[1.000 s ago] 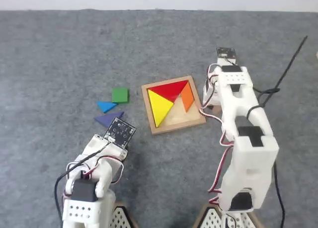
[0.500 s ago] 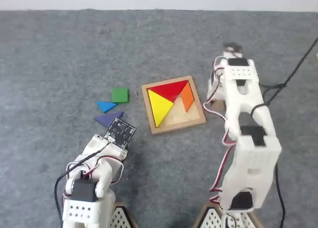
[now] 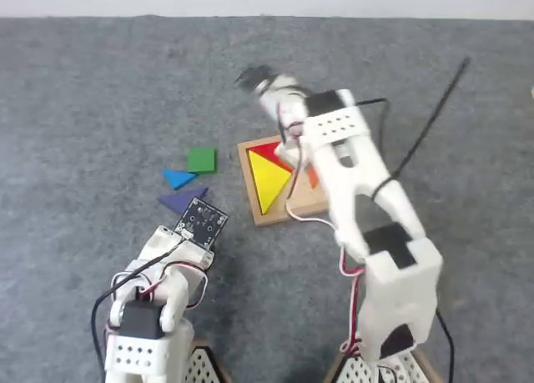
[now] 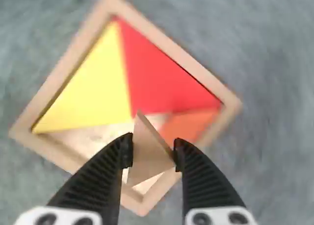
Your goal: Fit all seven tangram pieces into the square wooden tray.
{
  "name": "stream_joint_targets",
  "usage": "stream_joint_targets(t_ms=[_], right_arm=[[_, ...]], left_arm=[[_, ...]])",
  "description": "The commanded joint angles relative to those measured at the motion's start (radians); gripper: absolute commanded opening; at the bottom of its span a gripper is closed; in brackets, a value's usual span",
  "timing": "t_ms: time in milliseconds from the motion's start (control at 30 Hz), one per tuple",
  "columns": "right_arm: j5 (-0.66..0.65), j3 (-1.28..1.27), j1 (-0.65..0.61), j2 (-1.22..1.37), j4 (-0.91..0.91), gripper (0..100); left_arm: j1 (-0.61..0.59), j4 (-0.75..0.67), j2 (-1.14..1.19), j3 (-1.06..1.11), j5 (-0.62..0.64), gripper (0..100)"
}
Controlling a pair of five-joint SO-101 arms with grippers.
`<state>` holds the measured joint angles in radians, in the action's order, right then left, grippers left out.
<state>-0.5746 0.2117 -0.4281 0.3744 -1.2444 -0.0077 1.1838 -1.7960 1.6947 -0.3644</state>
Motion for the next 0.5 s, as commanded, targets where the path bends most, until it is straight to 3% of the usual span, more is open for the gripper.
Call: stream_joint_targets(t_ms=[0,167,367,467], right_arm=[[-0.387,0.140,-0.064,0.071,-0.054,3.4],[-0.562,0.258,-0.079,0.180,-0.120,5.0],[-0.486,0.315,-0.074,0.260,-0.125,25.9],[-0.482,0.334,-0.074,0.262,-0.122,30.0]], left_arm=[[-0.008,0.009,-0.012,-0.010,0.009,12],[-0.008,0.009,-0.012,-0.010,0.009,12],[-0.006,0.009,-0.012,-0.010,0.009,12],[-0.005,0.009,-0.012,-0.010,0.009,12]])
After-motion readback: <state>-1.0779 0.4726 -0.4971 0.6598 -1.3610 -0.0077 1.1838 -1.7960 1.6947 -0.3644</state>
